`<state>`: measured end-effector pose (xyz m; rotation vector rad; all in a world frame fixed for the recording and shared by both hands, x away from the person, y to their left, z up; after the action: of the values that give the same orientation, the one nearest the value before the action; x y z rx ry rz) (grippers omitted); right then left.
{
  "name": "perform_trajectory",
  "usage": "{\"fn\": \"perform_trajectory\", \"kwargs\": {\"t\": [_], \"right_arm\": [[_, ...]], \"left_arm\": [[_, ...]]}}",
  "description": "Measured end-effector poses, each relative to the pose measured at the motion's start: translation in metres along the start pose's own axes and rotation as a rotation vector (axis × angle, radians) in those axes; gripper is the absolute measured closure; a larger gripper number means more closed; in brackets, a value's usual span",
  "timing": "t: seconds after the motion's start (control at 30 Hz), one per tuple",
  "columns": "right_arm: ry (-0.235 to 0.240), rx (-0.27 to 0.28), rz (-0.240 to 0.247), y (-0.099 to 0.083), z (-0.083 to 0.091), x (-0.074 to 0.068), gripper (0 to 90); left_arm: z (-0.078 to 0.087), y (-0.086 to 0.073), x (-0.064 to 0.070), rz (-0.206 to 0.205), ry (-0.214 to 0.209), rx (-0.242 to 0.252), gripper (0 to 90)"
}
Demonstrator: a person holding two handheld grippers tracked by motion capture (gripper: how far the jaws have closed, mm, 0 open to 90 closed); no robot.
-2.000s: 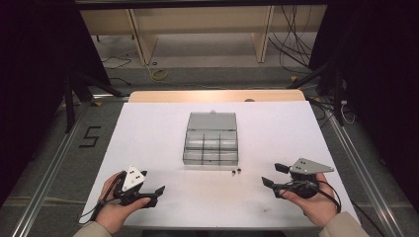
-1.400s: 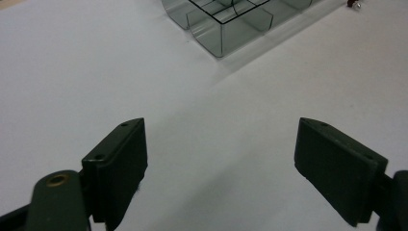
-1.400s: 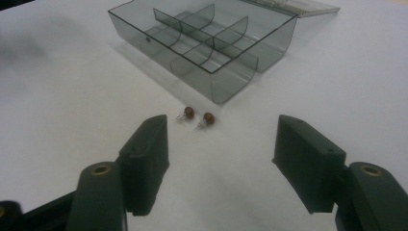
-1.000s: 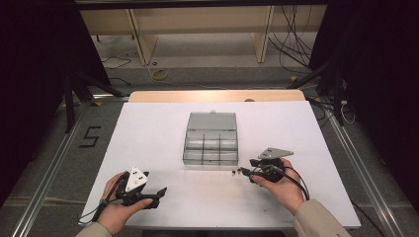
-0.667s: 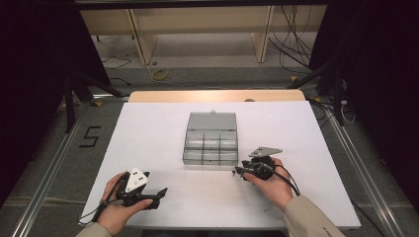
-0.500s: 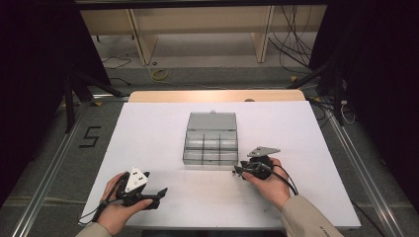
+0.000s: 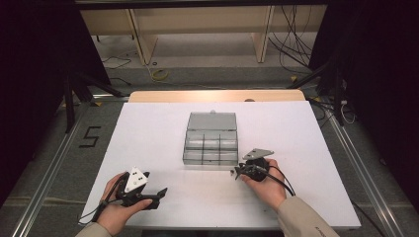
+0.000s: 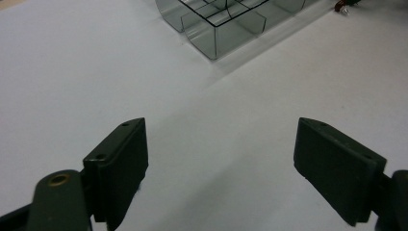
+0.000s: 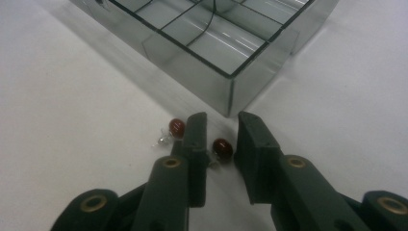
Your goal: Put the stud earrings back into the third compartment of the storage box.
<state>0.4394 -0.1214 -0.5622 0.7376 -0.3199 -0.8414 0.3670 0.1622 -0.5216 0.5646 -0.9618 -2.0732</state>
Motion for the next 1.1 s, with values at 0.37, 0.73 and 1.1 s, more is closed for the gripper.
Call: {"fn": "perform_trajectory", "kwargs": {"t": [0.37, 0.73, 1.1], "right_arm": [[-0.009, -0.007, -0.03, 0.0, 0.001, 0.0, 79.4], [0.01, 0.026, -0.056, 0.009, 0.012, 0.0, 79.5], [0.005, 0.055, -0.046, 0.015, 0.021, 0.0, 79.5]], "left_arm": [[0.0, 0.0, 0.0, -0.002, 0.001, -0.003, 19.1], [0.001, -0.001, 0.0, 0.008, 0.0, -0.004, 19.6], [0.0, -0.002, -0.001, 0.006, 0.003, -0.011, 19.6]]}}
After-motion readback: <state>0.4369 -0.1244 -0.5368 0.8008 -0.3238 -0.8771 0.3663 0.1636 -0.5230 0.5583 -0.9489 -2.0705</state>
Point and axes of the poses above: each handheld gripper's, and its own axes: z roughly backward along the jaws, y roughly out of its top, x roughly to its right, the point moved 10 cm from there along -z, roughly forward along the jaws
